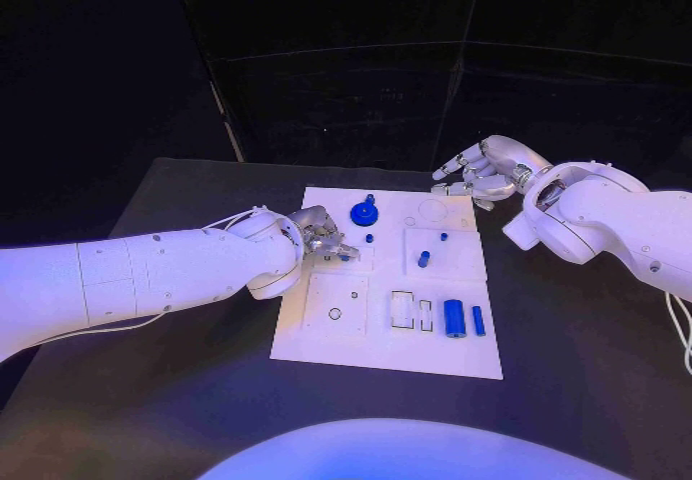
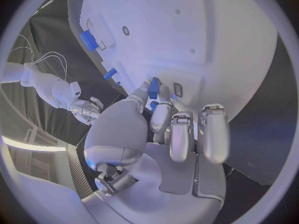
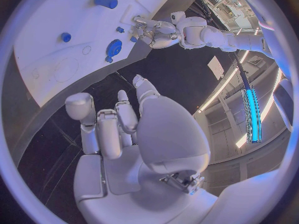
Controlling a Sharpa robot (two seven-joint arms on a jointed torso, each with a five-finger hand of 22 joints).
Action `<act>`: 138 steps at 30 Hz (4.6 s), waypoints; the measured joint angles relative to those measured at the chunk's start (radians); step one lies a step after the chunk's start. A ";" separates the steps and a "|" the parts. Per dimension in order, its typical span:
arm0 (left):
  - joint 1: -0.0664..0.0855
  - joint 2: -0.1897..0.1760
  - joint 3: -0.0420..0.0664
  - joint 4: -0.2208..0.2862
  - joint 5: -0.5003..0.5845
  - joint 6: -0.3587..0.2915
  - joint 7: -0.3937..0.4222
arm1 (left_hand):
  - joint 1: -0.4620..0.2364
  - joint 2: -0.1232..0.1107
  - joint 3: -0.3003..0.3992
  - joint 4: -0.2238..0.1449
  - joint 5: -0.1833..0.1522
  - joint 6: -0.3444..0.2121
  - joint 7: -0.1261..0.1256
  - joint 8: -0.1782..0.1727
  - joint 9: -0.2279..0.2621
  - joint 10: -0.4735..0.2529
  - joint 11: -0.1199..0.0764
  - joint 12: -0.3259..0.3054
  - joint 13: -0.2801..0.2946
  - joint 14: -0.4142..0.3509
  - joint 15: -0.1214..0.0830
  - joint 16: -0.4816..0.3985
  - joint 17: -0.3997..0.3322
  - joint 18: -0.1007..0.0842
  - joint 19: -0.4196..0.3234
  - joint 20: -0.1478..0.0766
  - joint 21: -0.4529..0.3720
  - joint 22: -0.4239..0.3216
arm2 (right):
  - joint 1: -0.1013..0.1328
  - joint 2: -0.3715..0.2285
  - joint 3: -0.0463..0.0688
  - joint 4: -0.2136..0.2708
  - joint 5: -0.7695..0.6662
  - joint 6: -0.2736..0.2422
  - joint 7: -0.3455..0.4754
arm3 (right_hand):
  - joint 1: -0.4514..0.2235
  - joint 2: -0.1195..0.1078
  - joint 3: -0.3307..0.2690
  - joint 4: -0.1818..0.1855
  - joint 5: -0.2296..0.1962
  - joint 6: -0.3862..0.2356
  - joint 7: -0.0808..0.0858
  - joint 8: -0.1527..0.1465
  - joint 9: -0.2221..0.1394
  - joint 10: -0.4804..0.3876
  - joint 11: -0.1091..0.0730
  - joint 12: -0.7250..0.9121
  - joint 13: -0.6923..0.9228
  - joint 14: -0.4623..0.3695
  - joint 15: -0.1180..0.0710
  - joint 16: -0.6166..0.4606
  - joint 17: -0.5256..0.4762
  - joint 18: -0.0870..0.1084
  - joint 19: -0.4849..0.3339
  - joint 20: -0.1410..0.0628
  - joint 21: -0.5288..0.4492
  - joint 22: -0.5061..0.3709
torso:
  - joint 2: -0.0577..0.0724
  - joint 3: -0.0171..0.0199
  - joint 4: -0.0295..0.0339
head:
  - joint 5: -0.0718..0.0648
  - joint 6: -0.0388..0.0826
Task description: Assemble the parts on the task board
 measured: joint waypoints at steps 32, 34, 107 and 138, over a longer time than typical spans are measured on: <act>0.000 0.002 0.000 -0.007 0.000 0.002 -0.003 | -0.088 -0.017 -0.077 0.066 0.000 0.007 -0.007 0.017 0.010 -0.001 0.000 0.004 -0.001 0.000 0.000 0.000 0.000 0.000 0.000 0.000 0.000 0.000 | 0.000 0.002 0.000 -0.001 0.000 0.000 0.004 | -0.006 -0.006 -0.003 0.003 0.000 0.000 0.000 0.000 0.000 0.000 0.000 0.000 0.000 0.000 0.000 0.000 0.001 0.000 0.000 0.000 0.000 0.000 | 0.000 -0.0004 0.0000 | -0.003 0.001; 0.000 0.003 0.000 -0.008 0.000 0.001 -0.003 | -0.094 -0.015 -0.079 0.069 0.000 0.007 -0.007 0.017 0.010 -0.001 0.000 0.004 -0.001 0.000 0.000 0.000 0.000 0.000 0.000 0.000 0.000 0.000 | 0.000 0.002 0.000 -0.001 0.000 0.000 0.004 | -0.006 -0.006 -0.003 0.003 0.000 0.000 0.000 0.000 0.000 0.000 0.000 0.000 0.000 0.000 0.000 0.000 0.001 0.000 0.000 0.000 0.000 0.000 | 0.000 -0.0005 0.0000 | -0.003 0.001; 0.040 -0.040 0.094 0.031 0.012 0.077 -0.005 | -0.135 -0.040 -0.169 0.138 0.000 -0.025 0.007 0.017 0.016 -0.017 0.006 -0.021 -0.036 -0.004 -0.004 0.000 0.000 0.000 0.000 0.000 -0.022 0.000 | 0.000 0.002 0.000 -0.008 0.000 -0.002 0.004 | -0.023 -0.007 -0.019 0.019 0.000 0.000 0.000 0.004 0.000 0.000 0.000 0.000 0.000 0.000 0.000 0.000 0.000 0.000 0.000 0.000 0.000 -0.002 | -0.001 -0.0001 0.0008 | -0.006 0.009; 0.176 0.045 0.104 -0.219 0.113 0.529 -0.005 | -0.021 0.058 -0.202 0.135 0.000 -0.089 0.078 -0.193 -0.179 -0.199 0.070 -0.274 -0.322 0.000 0.047 -0.058 0.000 0.043 -0.065 0.048 -0.251 -0.216 | 0.000 0.015 0.000 -0.019 0.000 -0.006 0.003 | -0.027 -0.003 -0.022 0.022 0.008 0.000 0.000 0.008 0.000 -0.004 -0.004 0.000 -0.003 0.000 0.000 0.000 0.000 0.000 0.000 0.000 -0.004 -0.004 | 0.000 -0.0006 -0.0006 | -0.016 0.034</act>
